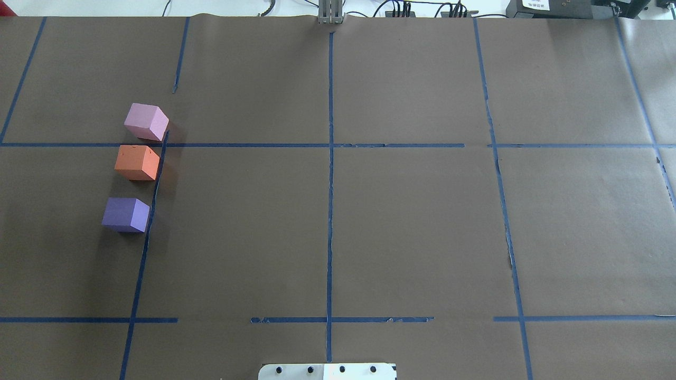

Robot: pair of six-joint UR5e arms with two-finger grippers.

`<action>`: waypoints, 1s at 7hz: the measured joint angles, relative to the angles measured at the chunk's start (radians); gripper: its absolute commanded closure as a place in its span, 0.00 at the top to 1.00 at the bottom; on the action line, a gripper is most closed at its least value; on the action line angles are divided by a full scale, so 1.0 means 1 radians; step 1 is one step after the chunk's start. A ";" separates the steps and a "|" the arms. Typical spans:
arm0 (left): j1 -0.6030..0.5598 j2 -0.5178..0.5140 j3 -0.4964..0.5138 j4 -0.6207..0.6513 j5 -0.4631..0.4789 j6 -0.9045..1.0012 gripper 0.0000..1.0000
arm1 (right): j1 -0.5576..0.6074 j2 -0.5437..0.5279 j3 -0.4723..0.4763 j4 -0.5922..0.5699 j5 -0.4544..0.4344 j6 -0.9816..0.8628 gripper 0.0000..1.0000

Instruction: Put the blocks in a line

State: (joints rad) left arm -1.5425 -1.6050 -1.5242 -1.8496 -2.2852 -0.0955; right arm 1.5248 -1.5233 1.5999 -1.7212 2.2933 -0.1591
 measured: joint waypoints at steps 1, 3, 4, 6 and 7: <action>0.000 0.000 0.000 -0.001 0.001 0.000 1.00 | 0.000 0.000 0.000 0.000 0.000 0.000 1.00; 0.000 0.000 -0.004 -0.003 0.001 0.000 1.00 | 0.000 0.000 0.000 0.000 0.000 0.000 1.00; 0.000 0.002 -0.008 -0.003 0.001 0.000 1.00 | 0.000 0.000 0.000 0.000 0.000 0.000 1.00; -0.001 0.003 -0.013 -0.003 0.001 0.000 1.00 | 0.000 0.000 0.000 0.000 0.000 0.000 1.00; -0.001 0.003 -0.016 -0.003 0.001 0.000 1.00 | 0.000 0.000 0.000 0.000 0.000 0.000 1.00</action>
